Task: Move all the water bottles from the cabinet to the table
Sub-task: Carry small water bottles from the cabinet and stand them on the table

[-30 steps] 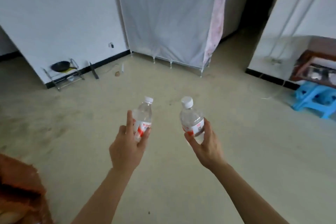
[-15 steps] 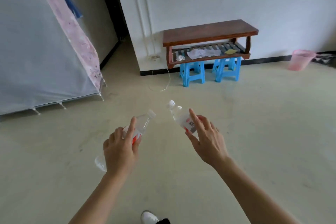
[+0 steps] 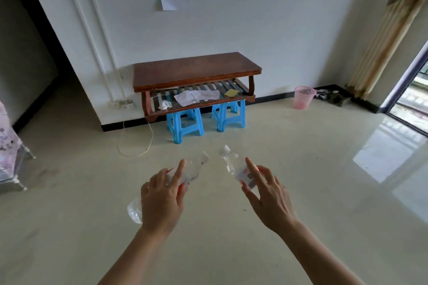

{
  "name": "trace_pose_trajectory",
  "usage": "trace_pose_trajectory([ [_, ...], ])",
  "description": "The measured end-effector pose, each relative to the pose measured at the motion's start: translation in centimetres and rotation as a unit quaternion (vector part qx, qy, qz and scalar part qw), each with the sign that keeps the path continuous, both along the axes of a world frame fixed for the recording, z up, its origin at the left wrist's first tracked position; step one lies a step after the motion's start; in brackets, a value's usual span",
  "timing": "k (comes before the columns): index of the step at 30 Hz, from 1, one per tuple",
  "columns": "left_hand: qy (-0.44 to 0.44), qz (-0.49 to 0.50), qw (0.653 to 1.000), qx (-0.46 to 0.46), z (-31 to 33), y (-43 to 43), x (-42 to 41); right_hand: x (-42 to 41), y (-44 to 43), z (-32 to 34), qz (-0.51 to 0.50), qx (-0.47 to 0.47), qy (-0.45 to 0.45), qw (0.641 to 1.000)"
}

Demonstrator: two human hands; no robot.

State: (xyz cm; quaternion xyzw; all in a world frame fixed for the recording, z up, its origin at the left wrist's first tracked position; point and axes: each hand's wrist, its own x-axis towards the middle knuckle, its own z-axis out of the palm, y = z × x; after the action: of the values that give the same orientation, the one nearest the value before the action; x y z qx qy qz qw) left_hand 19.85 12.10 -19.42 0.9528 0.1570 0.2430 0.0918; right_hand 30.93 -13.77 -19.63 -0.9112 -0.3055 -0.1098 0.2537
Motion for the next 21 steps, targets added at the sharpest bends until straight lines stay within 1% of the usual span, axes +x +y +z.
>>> trace_pose_trajectory([
  [2,-0.006,-0.01,1.0,-0.001,0.4,1.6,4.3,3.6,0.9,0.8,-0.021,0.004,-0.014,1.0],
  [5,-0.001,-0.037,0.999,-0.002,0.8,3.0,10.1,9.0,2.0,0.9,-0.058,0.021,-0.006,0.998],
  [9,0.007,-0.063,0.998,0.006,0.1,5.5,19.1,17.5,4.4,0.0,-0.079,0.04,0.003,0.996],
  [12,-0.002,-0.069,0.998,0.003,-0.4,7.5,25.7,24.2,7.0,-0.8,-0.078,0.056,0.01,0.995],
  [15,-0.007,-0.063,0.998,0.004,-0.8,10.2,34.0,32.5,10.0,-1.6,-0.061,0.069,0.009,0.996],
  [18,-0.017,-0.049,0.999,0.005,0.4,13.0,41.9,41.1,13.3,-1.1,-0.058,0.081,0.028,0.995],
  [21,-0.039,-0.026,0.999,0.015,1.9,15.8,47.7,48.8,16.7,-0.3,-0.034,0.086,0.046,0.995],
])
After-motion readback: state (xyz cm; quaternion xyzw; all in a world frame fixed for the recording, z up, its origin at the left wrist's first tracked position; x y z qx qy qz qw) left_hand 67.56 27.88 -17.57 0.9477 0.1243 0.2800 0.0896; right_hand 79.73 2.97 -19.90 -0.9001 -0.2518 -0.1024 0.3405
